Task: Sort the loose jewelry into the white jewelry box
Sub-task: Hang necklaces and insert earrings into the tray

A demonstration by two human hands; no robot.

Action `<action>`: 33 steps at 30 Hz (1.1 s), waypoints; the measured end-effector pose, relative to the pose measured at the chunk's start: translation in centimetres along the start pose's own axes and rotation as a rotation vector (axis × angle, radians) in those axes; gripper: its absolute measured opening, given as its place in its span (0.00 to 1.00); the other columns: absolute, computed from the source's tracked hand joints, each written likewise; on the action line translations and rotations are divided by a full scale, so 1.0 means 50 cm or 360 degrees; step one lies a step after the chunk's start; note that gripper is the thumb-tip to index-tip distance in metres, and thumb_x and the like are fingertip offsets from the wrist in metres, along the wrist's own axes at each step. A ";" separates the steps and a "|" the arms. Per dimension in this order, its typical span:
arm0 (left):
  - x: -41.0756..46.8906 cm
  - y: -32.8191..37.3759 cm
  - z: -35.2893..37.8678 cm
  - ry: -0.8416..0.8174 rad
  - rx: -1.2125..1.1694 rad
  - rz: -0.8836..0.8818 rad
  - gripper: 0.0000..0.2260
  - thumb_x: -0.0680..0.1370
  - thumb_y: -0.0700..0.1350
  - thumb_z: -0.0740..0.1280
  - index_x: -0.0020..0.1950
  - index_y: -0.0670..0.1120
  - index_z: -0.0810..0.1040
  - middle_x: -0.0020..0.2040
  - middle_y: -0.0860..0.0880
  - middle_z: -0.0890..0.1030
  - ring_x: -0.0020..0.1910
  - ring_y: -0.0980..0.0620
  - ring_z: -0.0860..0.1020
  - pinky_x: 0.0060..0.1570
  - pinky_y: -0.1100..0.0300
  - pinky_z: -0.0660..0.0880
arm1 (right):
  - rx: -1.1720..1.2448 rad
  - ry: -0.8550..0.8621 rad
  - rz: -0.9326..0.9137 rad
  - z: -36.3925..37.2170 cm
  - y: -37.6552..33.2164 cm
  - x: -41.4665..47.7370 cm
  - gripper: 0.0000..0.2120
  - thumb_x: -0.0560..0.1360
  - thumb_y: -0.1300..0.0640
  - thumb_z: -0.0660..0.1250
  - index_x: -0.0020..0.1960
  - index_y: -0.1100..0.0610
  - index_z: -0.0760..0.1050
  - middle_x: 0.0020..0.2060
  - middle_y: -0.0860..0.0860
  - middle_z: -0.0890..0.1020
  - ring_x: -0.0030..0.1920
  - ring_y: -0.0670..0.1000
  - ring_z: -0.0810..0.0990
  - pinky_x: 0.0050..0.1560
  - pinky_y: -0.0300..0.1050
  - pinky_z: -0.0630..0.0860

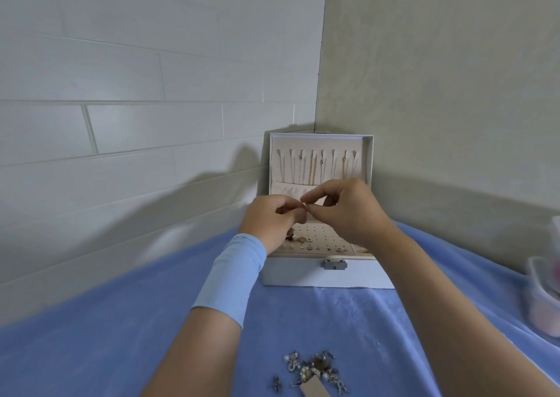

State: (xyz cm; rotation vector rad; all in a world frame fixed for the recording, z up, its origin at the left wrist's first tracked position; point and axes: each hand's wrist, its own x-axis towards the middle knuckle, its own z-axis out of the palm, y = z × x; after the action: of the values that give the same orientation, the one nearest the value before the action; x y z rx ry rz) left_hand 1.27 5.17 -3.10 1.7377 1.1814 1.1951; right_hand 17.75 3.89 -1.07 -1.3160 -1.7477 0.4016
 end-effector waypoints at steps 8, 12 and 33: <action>-0.004 0.008 0.001 -0.0101 -0.0199 -0.0023 0.06 0.79 0.41 0.66 0.46 0.46 0.83 0.36 0.53 0.82 0.30 0.54 0.73 0.25 0.65 0.69 | 0.0411 -0.0091 0.0103 -0.013 0.008 0.001 0.06 0.74 0.63 0.75 0.50 0.55 0.86 0.30 0.51 0.83 0.27 0.46 0.75 0.24 0.41 0.70; -0.002 0.007 0.007 -0.0054 0.0000 0.0004 0.06 0.78 0.41 0.67 0.45 0.45 0.84 0.40 0.50 0.85 0.29 0.53 0.76 0.28 0.63 0.72 | 0.0216 -0.0076 0.0148 -0.014 0.030 0.003 0.04 0.74 0.60 0.76 0.48 0.56 0.87 0.30 0.48 0.84 0.28 0.44 0.77 0.30 0.37 0.74; -0.008 0.010 0.008 -0.0048 -0.0200 -0.0061 0.07 0.79 0.40 0.66 0.51 0.46 0.84 0.43 0.53 0.87 0.32 0.59 0.80 0.28 0.69 0.71 | -0.1115 -0.0352 0.0078 -0.006 0.020 0.001 0.04 0.76 0.49 0.71 0.48 0.44 0.84 0.44 0.41 0.82 0.44 0.43 0.76 0.41 0.39 0.72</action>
State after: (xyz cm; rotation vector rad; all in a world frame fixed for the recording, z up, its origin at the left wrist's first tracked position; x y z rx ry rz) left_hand 1.74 4.61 -2.93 1.6271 1.0937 1.1903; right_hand 18.57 4.25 -1.57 -1.8541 -2.1467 -0.0638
